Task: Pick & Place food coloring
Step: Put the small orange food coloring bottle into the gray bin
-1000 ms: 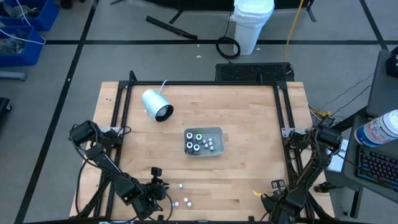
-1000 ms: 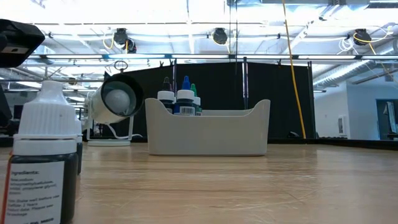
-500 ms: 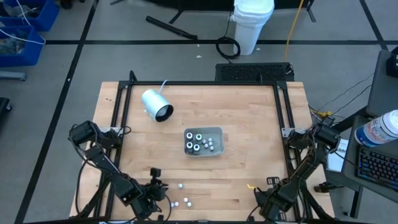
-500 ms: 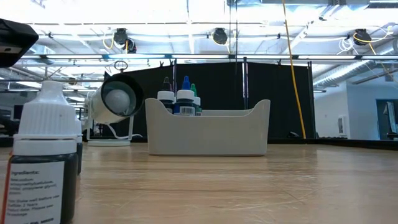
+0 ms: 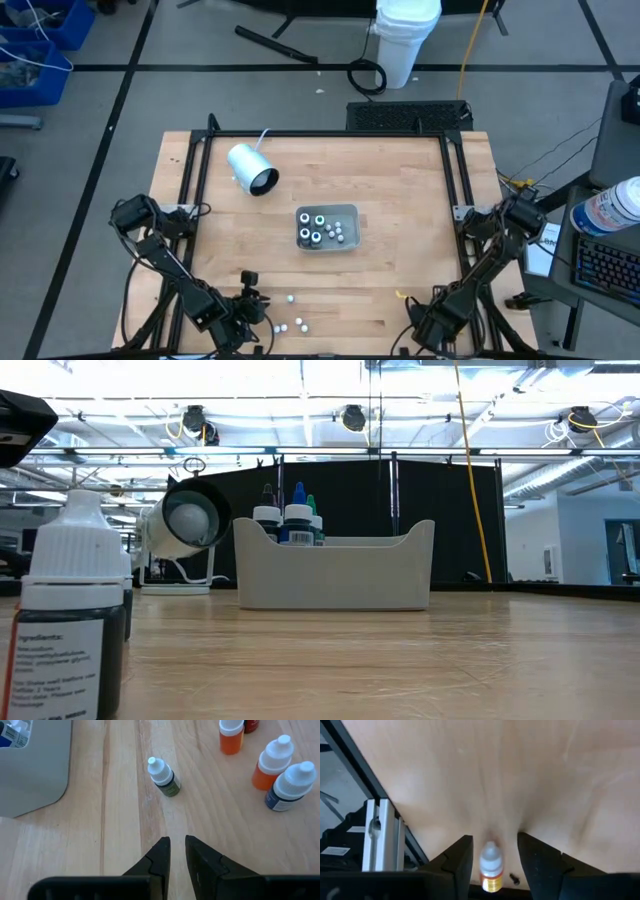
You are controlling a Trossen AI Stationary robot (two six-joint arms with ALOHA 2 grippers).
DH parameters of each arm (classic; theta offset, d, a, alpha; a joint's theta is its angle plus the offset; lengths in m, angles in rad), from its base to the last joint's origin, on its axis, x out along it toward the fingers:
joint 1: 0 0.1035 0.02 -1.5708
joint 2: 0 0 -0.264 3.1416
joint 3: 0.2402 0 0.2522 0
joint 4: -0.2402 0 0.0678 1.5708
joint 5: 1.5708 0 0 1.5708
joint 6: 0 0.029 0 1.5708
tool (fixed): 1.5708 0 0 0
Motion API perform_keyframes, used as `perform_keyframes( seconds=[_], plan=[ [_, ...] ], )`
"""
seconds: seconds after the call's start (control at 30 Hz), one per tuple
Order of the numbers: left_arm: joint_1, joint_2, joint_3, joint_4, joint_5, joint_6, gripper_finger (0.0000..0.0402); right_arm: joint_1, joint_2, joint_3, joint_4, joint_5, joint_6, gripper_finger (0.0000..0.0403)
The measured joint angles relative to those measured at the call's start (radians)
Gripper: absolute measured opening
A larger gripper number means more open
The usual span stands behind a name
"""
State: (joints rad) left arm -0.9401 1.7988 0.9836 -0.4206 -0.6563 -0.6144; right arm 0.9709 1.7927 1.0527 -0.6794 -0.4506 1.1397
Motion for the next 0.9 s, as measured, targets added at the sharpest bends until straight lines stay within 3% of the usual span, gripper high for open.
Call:
perform_keyframes(
  seconds=[0.47,0.9],
  plan=[
    [0.001,0.000,0.000,0.000,0.000,-0.004,0.0067,0.040,0.013,0.018,-0.034,0.004,0.030,0.0125],
    [0.001,0.000,0.000,-0.001,0.001,-0.003,0.0067,0.046,0.012,0.006,-0.028,0.001,0.030,0.0063]
  ],
)
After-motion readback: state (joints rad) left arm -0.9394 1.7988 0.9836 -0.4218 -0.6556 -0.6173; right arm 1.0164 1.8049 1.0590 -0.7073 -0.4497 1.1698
